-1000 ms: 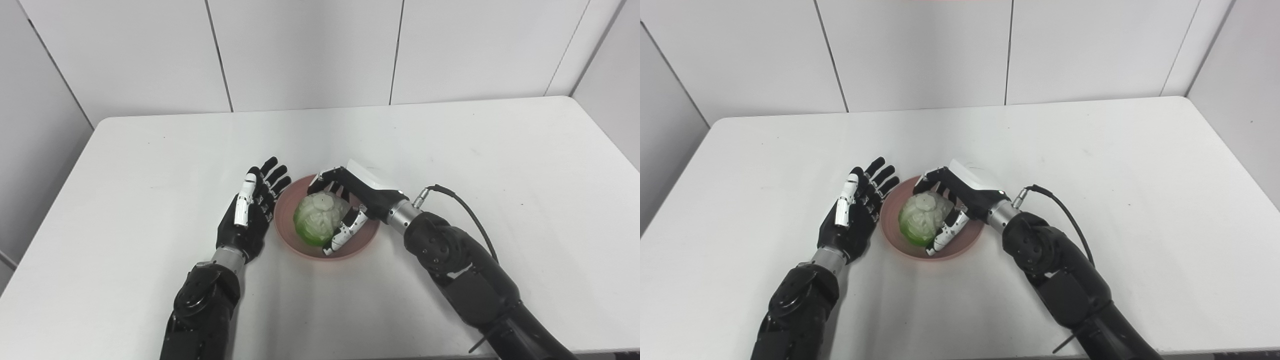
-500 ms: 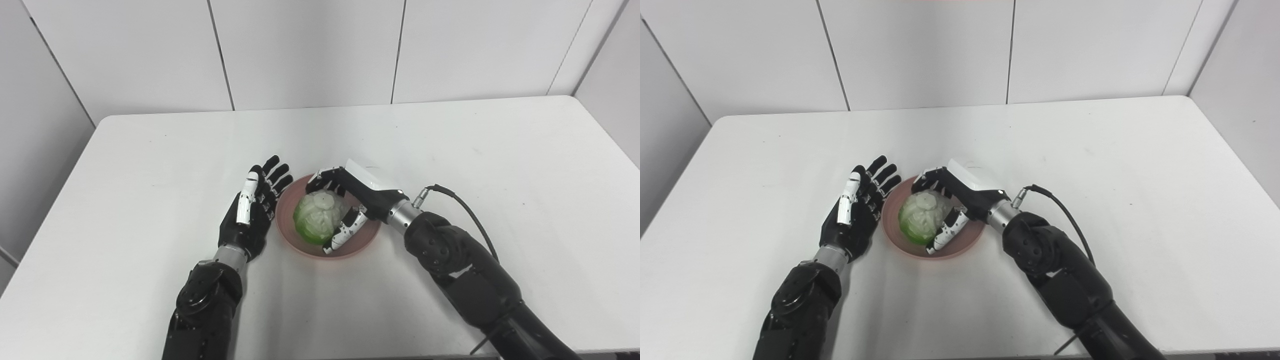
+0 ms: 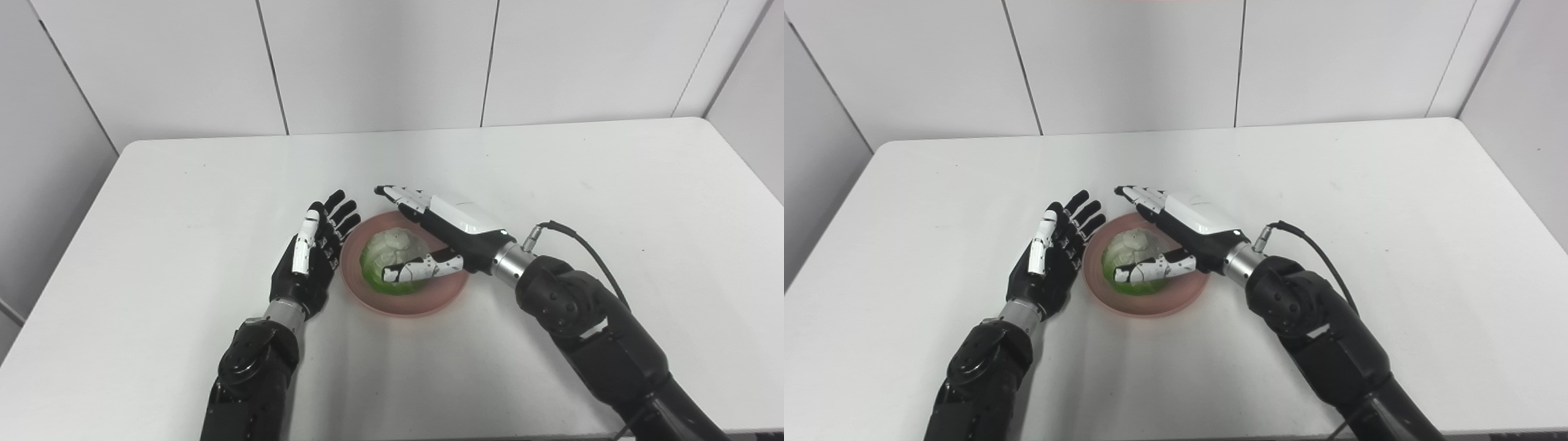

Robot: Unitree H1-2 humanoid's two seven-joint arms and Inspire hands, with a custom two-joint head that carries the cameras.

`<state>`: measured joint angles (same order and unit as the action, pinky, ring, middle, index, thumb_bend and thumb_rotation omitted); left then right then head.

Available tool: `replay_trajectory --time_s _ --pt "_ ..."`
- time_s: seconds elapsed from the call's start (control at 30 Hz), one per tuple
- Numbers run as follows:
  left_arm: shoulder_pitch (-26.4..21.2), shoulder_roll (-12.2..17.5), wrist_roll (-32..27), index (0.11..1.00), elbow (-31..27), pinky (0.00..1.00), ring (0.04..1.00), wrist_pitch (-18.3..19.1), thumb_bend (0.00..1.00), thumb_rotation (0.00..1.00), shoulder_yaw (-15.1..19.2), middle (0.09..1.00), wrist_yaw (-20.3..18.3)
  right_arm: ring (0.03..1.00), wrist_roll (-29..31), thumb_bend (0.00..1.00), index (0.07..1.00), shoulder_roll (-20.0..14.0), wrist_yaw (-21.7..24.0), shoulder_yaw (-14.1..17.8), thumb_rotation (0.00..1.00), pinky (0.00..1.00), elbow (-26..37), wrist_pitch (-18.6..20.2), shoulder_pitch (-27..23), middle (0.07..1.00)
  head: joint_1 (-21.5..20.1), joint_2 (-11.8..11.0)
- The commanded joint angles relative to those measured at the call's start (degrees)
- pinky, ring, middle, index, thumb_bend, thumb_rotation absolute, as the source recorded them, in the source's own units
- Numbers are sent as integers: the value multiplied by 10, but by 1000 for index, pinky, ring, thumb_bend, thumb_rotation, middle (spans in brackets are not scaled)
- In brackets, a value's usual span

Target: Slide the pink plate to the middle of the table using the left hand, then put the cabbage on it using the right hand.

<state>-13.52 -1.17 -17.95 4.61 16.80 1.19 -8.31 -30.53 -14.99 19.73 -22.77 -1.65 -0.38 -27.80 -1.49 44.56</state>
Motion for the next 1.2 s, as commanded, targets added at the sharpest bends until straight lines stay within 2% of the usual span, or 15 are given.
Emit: replay_trajectory --time_s 0.0,0.17,0.23,0.3,0.37,0.43,0.5,0.57,0.7,0.73,0.87,1.0,1.07,1.17 --pt "8 -1 6 905 12 938 942 14 346 1000 -2 931 2 1000 13 1000 1000 4 -10 18 979 1000 25 3 -9 1000 -1 -1" --pt "13 -5 5 937 -2 960 952 9 337 1000 1 951 7 1000 43 1000 1000 14 -5 44 1000 926 51 15 6 1000 0 -4" --pt "18 -8 9 951 -18 966 959 11 330 1000 1 959 14 1000 61 1000 1000 25 -18 62 1000 899 65 17 20 1000 1 -5" --pt "25 -10 20 969 -35 966 972 3 316 1000 -1 976 20 1000 82 1000 1000 45 -44 88 1000 933 80 12 42 1000 0 -7" --pt "35 -8 36 990 -48 981 986 -25 316 1000 -8 993 18 1000 103 1000 1000 73 -78 117 1000 931 95 13 72 1000 0 -8" --pt "42 -5 45 998 -55 997 997 -46 346 1000 -12 999 12 1000 131 933 1000 96 -98 139 1000 963 102 11 96 1000 -1 -10" --pt "56 7 74 1000 -60 1000 1000 -79 382 1000 -21 1000 10 1000 163 930 1000 114 -104 161 1000 985 120 40 131 1000 -1 -11" --pt "71 16 93 1000 -66 1000 1000 -107 423 1000 -27 1000 10 1000 180 933 1000 122 -107 174 1000 998 138 61 163 1000 -1 -11" --pt "96 13 142 1000 -75 1000 1000 -164 427 1000 -33 1000 34 1000 206 893 1000 129 -111 187 1000 1000 150 69 209 1000 4 -12" --pt "102 13 156 1000 -75 1000 1000 -178 418 1000 -35 1000 39 1000 214 819 1000 131 -114 190 1000 1000 151 68 218 1000 4 -12" --pt "131 4 198 1000 -86 1000 1000 -203 429 1000 -41 1000 63 1000 244 671 1000 132 -122 200 1000 1000 132 45 239 1000 15 -15" --pt "158 -3 217 1000 -113 1000 1000 -190 417 1000 -45 1000 74 1000 254 552 1000 129 -129 202 1000 1000 110 30 238 1000 20 -16" --pt "161 -3 221 1000 -113 1000 1000 -187 419 1000 -44 1000 78 1000 259 522 1000 128 -131 203 1000 1000 98 22 238 1000 18 -18" --pt "159 0 222 1000 -107 1000 1000 -185 406 1000 -44 1000 78 1000 266 420 1000 126 -132 202 1000 1000 82 13 238 1000 17 -19"
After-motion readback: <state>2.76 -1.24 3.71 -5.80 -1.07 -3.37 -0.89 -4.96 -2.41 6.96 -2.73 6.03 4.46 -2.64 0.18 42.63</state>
